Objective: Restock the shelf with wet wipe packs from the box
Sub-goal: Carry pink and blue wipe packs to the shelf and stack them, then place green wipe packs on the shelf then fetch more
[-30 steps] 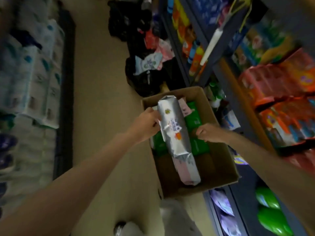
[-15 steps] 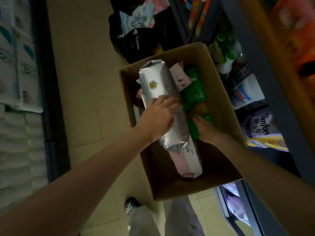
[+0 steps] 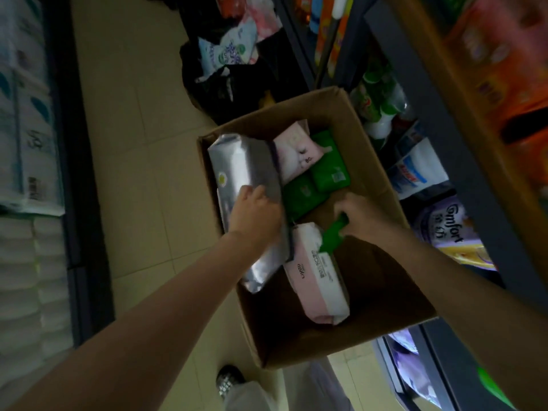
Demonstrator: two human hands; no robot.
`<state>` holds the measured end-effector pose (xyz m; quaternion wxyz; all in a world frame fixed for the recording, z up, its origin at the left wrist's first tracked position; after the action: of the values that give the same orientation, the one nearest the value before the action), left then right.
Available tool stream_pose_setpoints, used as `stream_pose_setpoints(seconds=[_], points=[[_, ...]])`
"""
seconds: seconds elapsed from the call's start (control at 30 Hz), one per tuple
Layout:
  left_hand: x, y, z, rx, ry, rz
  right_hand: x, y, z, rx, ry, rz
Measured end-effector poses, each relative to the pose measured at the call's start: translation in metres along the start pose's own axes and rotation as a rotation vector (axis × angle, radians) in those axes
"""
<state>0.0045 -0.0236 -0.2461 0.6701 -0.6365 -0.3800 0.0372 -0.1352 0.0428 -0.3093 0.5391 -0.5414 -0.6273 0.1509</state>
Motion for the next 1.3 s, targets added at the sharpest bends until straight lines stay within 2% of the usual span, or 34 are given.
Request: stream_pose_setpoints(seconds=[0.07, 0.13, 0.27, 0.33, 0.43, 0.5, 0.53, 0.6, 0.67, 0.73, 0.83, 0.9, 1.0, 1.2, 1.3], points=[[0.005, 0.011, -0.019, 0.129, -0.114, -0.076, 0.004, -0.051, -0.021, -0.156, -0.054, 0.193], [-0.001, 0.003, -0.021, 0.293, -0.103, -0.03, 0.006, -0.091, -0.046, -0.268, -0.106, 0.31], [-0.016, -0.041, -0.036, 0.965, -0.156, 0.316, 0.006, -0.141, -0.079, -0.512, -0.14, 0.377], [-0.021, -0.049, -0.055, 1.143, -0.158, 0.422, 0.002, -0.142, -0.077, -0.762, -0.109, 0.331], [-0.022, -0.047, -0.07, 1.135, -0.135, 0.469, -0.009, -0.118, -0.066, -1.113, -0.038, 0.321], [-0.018, -0.043, -0.074, 1.157, -0.178, 0.519, -0.018, -0.09, -0.046, -1.211, 0.101, 0.366], [-0.018, -0.041, -0.075, 1.19, -0.197, 0.555, -0.022, -0.072, -0.035, -1.162, 0.196, 0.374], [-0.02, -0.037, -0.077, 1.28, -0.216, 0.596, -0.033, -0.034, -0.014, -0.833, 0.331, 0.328], [-0.022, -0.037, -0.076, 1.299, -0.207, 0.624, -0.045, 0.006, -0.004, -0.482, 0.324, 0.18], [-0.023, -0.038, -0.073, 1.262, -0.2, 0.646, -0.054, 0.035, 0.005, -0.364, 0.363, 0.081], [-0.027, -0.031, -0.073, 1.359, -0.258, 0.625, -0.052, 0.055, 0.015, -0.698, 0.622, 0.001], [-0.03, -0.025, -0.071, 1.538, -0.304, 0.583, -0.051, 0.065, 0.01, -0.946, 0.72, -0.053], [-0.032, -0.022, -0.073, 1.643, -0.386, 0.563, -0.052, 0.076, 0.003, -1.17, 0.855, -0.066], [-0.034, -0.019, -0.079, 1.756, -0.489, 0.6, -0.061, 0.082, -0.001, -1.482, 0.947, 0.017], [-0.031, -0.019, -0.081, 1.803, -0.49, 0.613, -0.068, 0.084, 0.005, -1.536, 0.957, 0.096]])
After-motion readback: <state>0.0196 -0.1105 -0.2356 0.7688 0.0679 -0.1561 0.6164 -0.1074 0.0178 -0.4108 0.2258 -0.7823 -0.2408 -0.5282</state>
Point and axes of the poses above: each hand's wrist, its own x-axis away from the middle knuckle, its own y-axis out of the palm, z = x × y, the point moved 8 cm from there along -x, towards the middle knuckle, and after that the axes turned 5 degrees about z, right-handed, at the moved point
